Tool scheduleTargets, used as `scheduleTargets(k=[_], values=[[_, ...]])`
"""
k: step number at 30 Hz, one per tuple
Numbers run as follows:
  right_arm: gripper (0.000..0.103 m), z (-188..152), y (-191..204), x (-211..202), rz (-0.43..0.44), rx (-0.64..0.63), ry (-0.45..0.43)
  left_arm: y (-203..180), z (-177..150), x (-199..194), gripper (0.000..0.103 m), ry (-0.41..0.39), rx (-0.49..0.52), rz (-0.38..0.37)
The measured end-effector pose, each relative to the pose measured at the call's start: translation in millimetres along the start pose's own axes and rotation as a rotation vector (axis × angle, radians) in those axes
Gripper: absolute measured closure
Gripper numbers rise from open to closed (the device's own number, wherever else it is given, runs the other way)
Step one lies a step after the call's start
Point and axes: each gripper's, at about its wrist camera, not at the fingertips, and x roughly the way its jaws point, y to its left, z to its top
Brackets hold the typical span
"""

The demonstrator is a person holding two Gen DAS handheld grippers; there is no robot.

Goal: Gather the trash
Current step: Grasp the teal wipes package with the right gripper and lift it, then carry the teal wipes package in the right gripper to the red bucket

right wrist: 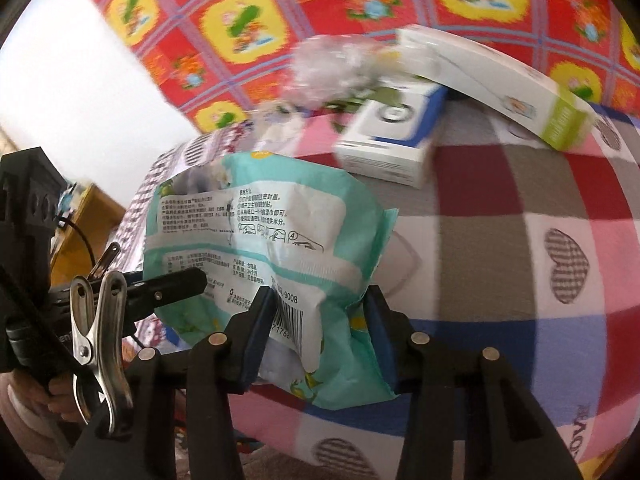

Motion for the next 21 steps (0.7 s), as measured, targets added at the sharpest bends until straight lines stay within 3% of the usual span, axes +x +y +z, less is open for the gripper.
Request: scheduleTargets(k=[13, 21], values=[[0.056, -3, 105, 1, 0.070, -0.145, -0.022, 77, -33, -90, 0.074, -0.135, -0.132, 0.044], [0.056, -15, 181, 14, 0.100, -0.223, -0.011, 135, -62, -134, 0.075, -0.177, -0.206, 0.062]])
